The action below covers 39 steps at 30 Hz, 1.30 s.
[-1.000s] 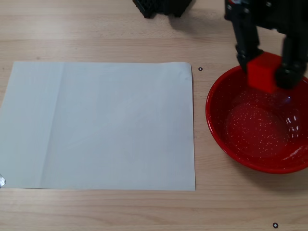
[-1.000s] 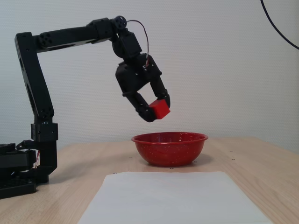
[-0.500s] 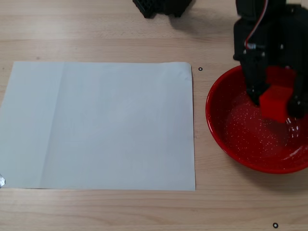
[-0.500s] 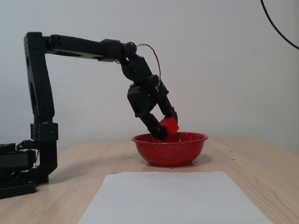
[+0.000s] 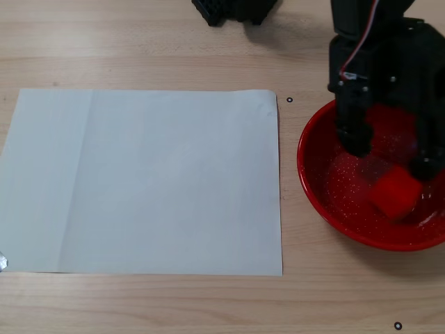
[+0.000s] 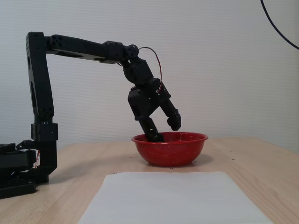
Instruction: Grasp the red cube and put it in the red bowl.
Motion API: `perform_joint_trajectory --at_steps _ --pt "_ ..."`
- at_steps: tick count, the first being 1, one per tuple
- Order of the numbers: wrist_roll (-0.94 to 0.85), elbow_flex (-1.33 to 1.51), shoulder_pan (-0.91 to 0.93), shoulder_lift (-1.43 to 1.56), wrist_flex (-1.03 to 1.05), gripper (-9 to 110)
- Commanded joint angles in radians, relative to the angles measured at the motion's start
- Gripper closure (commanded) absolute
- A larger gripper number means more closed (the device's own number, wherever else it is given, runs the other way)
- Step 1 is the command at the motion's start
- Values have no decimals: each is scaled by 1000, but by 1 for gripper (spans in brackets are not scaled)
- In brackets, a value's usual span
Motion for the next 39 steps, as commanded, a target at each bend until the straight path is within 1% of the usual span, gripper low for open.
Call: perform_joint_trajectory --at_steps 1,13,18,24,27,31,39 --pt "-20 -126 -6 80 23 72" --pt "-83 -350 -14 114 224 78" --pt "-107 -416 -32 121 310 86" --pt "-112 -445 -74 138 360 97" --pt "-104 -440 -100 158 368 101" --pt "-95 -391 -143 206 362 101" --pt "-60 -150 -258 390 278 101"
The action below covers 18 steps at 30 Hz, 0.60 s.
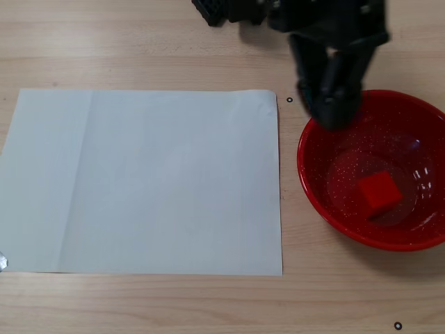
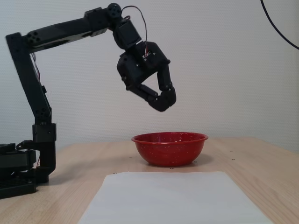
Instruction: Grasp the red cube and put it in the red bowl.
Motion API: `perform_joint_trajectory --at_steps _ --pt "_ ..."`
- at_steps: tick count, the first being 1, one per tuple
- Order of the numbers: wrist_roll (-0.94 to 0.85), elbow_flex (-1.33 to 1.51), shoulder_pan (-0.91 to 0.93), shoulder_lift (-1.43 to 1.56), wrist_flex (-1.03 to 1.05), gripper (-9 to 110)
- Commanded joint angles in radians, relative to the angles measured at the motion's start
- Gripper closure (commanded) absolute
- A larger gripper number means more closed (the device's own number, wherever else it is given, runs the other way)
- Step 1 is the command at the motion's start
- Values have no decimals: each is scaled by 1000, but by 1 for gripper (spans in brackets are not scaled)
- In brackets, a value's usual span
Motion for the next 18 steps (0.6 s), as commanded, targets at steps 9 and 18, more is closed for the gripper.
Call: perform_joint_trajectory --at_steps 9,18 --pt "-5 357 -158 391 -192 101" --pt "26 834 -272 703 -422 101"
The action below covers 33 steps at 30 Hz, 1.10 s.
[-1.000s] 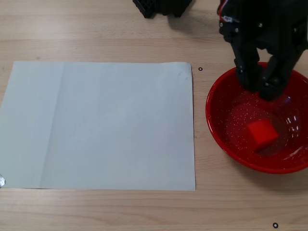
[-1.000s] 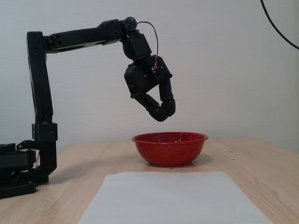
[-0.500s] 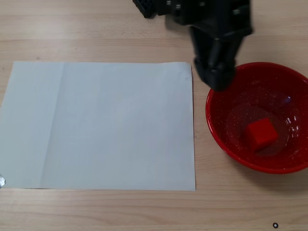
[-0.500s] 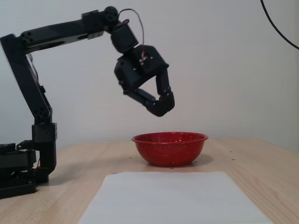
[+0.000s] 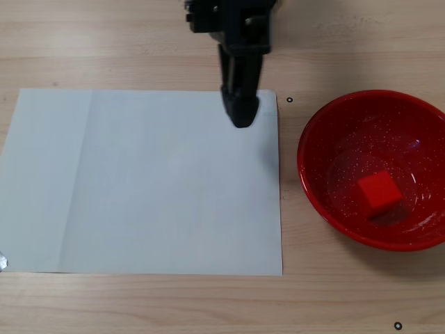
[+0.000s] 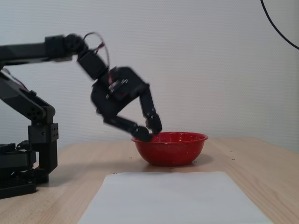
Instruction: Grasp the red cube and put it in the red bowl.
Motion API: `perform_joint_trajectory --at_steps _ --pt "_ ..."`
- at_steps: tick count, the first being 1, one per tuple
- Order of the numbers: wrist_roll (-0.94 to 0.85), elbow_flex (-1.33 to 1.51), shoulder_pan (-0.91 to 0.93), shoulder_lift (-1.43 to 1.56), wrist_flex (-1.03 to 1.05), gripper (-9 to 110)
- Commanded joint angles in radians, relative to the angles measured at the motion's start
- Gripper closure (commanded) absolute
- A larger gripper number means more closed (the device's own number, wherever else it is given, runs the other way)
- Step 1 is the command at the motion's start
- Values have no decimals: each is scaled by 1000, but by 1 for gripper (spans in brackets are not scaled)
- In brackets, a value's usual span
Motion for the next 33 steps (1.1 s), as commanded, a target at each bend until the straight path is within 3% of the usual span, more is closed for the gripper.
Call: perform_joint_trajectory --at_steps 1,10,21,33 --pt "6 21 -11 121 -69 101" --pt "20 430 15 451 -206 101" --pt "2 687 46 649 -337 101" --pt "-144 687 46 693 -117 101"
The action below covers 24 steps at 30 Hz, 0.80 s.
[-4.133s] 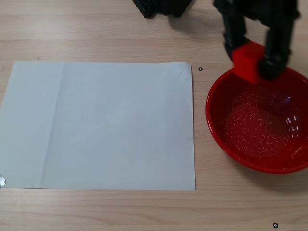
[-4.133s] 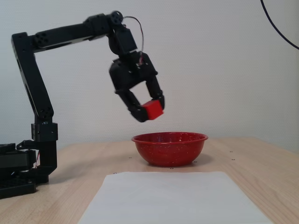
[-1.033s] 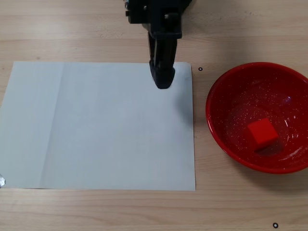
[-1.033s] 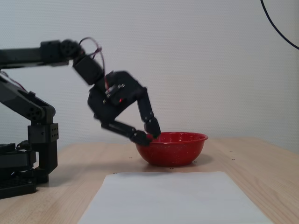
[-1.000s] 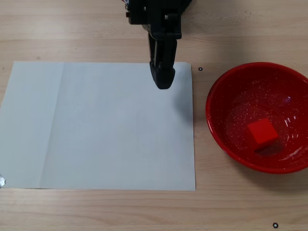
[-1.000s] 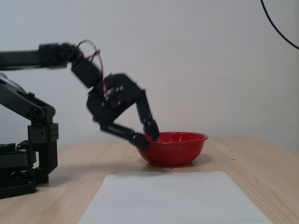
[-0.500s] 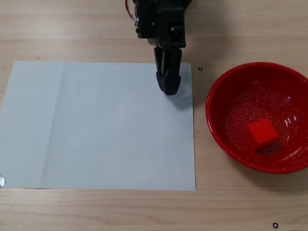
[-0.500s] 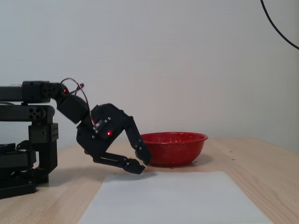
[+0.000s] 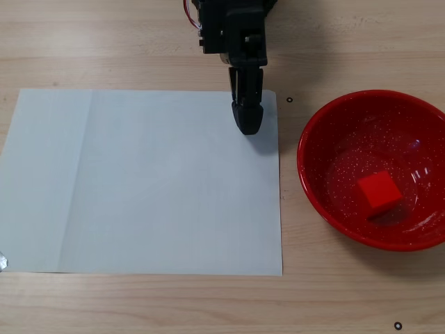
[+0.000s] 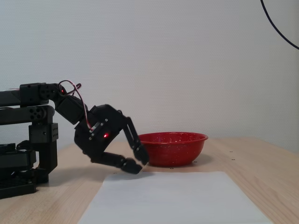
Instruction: Grasp the red cube and put it in the red bowl.
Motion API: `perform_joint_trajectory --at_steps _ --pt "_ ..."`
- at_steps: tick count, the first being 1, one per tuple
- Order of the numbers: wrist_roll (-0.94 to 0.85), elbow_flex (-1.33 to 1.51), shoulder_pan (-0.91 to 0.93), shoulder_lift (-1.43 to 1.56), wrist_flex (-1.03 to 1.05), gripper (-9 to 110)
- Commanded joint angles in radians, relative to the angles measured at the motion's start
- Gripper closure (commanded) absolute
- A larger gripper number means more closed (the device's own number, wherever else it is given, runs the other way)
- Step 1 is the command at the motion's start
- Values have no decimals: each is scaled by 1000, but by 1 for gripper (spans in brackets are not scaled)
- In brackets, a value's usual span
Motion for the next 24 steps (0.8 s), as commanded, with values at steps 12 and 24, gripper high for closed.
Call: perform_joint_trajectory --at_steps 12,24 --pt "5 6 -37 28 107 101" --pt "-23 6 -46 26 118 101"
